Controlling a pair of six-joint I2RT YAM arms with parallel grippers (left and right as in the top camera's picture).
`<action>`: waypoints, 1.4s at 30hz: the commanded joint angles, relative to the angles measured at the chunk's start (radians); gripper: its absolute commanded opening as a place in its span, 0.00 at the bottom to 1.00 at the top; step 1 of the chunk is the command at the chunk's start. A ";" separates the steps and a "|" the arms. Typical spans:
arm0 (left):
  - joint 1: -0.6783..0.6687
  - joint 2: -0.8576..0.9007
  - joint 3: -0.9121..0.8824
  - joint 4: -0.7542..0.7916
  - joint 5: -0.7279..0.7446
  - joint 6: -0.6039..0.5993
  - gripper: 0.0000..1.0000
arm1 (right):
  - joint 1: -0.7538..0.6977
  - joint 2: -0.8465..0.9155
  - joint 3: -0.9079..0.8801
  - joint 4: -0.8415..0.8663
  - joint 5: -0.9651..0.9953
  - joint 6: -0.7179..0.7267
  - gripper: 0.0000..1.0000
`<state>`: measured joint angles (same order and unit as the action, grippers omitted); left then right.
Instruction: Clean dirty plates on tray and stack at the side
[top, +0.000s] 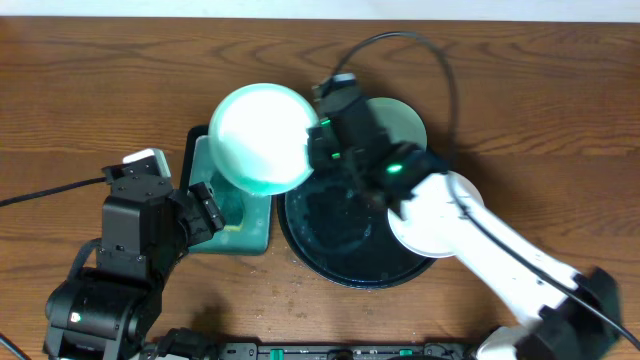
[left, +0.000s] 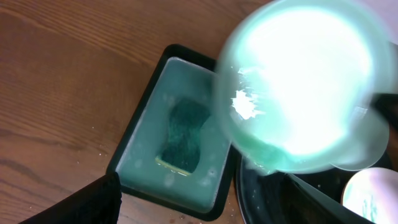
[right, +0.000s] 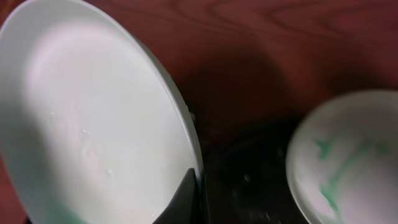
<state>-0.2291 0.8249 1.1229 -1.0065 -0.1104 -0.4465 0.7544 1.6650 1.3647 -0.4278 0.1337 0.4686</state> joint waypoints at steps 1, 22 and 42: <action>0.005 0.002 0.014 -0.003 -0.005 0.009 0.81 | 0.075 0.098 0.011 0.087 0.174 -0.146 0.01; 0.005 0.003 0.014 -0.003 -0.005 0.009 0.81 | 0.370 0.109 0.012 0.565 0.873 -0.827 0.01; 0.005 0.003 0.014 -0.003 -0.005 0.009 0.81 | 0.377 0.108 0.012 0.652 0.880 -0.889 0.01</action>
<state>-0.2291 0.8249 1.1229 -1.0073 -0.1104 -0.4465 1.1206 1.8034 1.3605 0.2184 0.9909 -0.4122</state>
